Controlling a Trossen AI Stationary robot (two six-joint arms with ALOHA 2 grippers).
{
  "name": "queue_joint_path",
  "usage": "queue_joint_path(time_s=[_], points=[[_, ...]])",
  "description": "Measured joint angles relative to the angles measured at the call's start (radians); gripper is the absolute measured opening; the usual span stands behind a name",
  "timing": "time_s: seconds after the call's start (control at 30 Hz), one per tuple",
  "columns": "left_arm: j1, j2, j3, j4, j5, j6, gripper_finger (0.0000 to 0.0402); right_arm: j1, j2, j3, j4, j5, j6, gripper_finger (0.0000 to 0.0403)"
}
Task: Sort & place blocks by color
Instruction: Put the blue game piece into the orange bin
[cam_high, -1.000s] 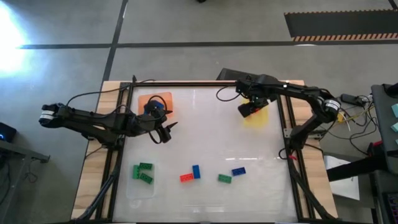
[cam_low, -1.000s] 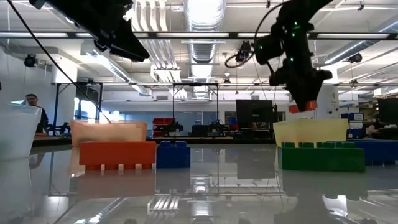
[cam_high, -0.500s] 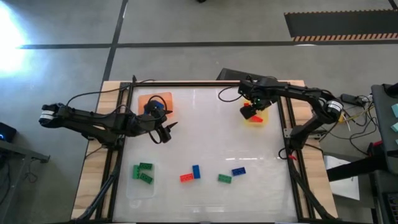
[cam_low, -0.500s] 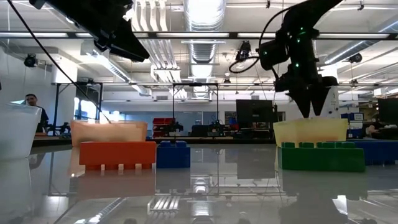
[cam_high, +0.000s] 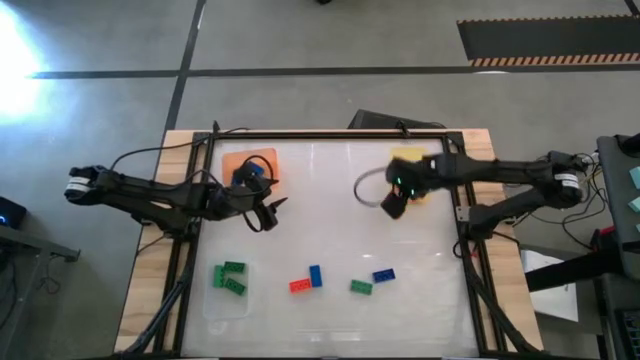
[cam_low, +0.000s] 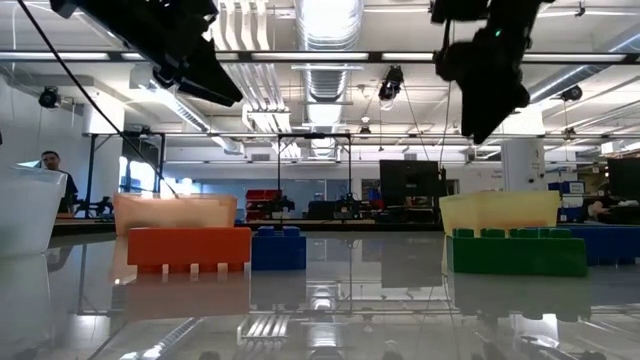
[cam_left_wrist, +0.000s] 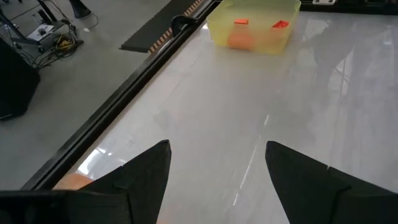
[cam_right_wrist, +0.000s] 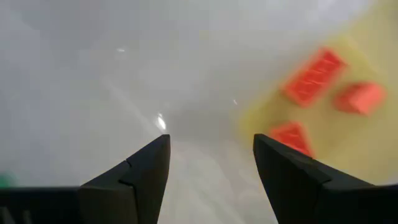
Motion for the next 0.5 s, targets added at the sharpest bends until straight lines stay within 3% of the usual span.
queue_joint_path(time_s=[0.33,0.5], points=[[-0.018,0.036,0.000,0.062,0.000,-0.029,0.0247,0.350,-0.022,-0.111,0.330,0.004,-0.032,0.0219],[-0.054,0.050,0.001,0.116,0.002,-0.029,0.0247,0.501,0.009,-0.140,0.377,0.004,-0.087,0.0219]])
